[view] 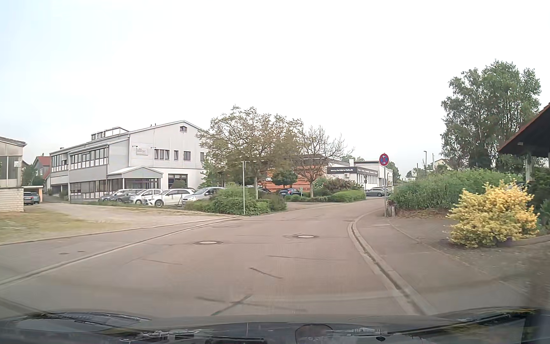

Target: Follow the waypoints while adhering to traffic rules and regulations

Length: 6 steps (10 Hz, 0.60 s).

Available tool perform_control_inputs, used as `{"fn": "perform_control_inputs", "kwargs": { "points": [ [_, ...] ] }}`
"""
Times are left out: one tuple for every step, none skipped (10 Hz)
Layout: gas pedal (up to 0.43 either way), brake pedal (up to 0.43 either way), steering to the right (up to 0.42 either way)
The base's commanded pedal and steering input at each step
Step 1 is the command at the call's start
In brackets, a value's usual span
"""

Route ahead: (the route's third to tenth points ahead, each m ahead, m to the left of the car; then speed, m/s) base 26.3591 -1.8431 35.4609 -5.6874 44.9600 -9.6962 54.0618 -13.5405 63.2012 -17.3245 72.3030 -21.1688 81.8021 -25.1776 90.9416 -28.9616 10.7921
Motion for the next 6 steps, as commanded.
{"fn": "perform_control_inputs", "kwargs": {
  "points": [
    [0.087,0.0,0.044],
    [0.079,0.0,0.044],
    [0.079,0.0,0.044],
    [0.067,0.0,0.044],
    [0.067,0.0,0.044],
    [0.067,0.0,0.044]
  ]
}}
